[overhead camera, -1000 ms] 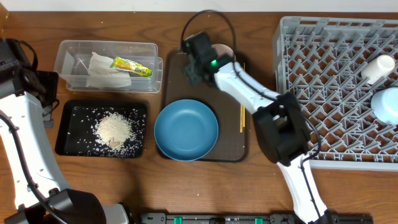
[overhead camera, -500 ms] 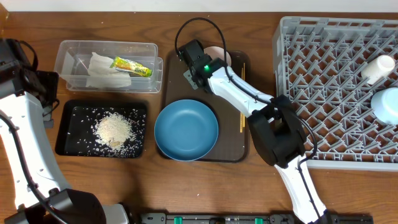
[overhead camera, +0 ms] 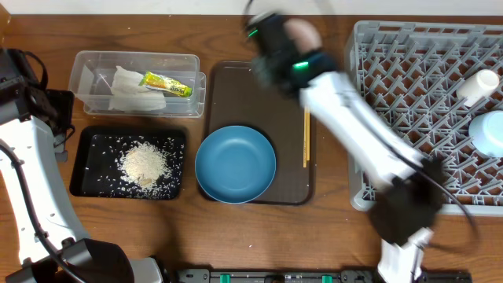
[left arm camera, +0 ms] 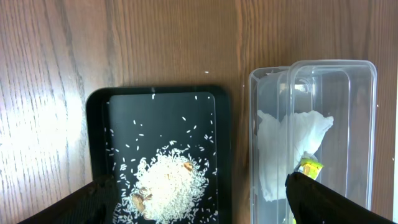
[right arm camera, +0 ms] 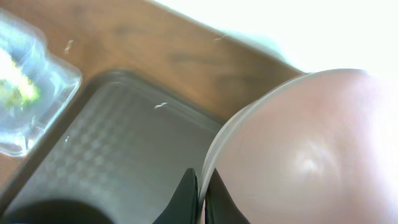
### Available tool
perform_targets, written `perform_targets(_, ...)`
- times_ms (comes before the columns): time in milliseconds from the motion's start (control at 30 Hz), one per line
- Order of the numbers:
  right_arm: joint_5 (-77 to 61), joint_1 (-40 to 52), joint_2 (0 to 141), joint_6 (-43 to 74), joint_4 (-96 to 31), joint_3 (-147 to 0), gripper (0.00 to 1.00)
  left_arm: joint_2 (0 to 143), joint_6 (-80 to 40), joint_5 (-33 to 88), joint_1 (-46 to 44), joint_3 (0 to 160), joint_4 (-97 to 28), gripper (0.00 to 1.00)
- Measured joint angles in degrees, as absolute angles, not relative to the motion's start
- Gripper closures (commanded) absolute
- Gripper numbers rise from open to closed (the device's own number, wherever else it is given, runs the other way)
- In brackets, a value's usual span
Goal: Sort waste into correct bins and load items into the dishwasher rack
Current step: 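Grasp the pink dish with the right gripper and lift it, then carry the pink dish right and lower it into the rack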
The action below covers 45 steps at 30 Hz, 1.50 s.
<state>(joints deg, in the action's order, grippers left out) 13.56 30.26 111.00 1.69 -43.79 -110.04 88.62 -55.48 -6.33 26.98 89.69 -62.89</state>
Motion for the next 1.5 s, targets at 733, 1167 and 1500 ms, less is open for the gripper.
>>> perform_targets(733,-13.76,-34.39,98.48,13.63,-56.14,-110.45,0.99,88.62,-55.48,-6.33,26.98,89.69,-62.89,0.11)
perform_targets(1167,-48.9,-47.2,118.48,16.01,-32.97,-110.02,0.99,88.62,-55.48,-6.35,26.98,89.69,-62.89,0.11)
perform_targets(1500,-60.49,-47.88,128.05,20.95,-20.01,-109.97,0.99,88.62,-55.48,-6.35,26.98,89.69,-62.87,0.11)
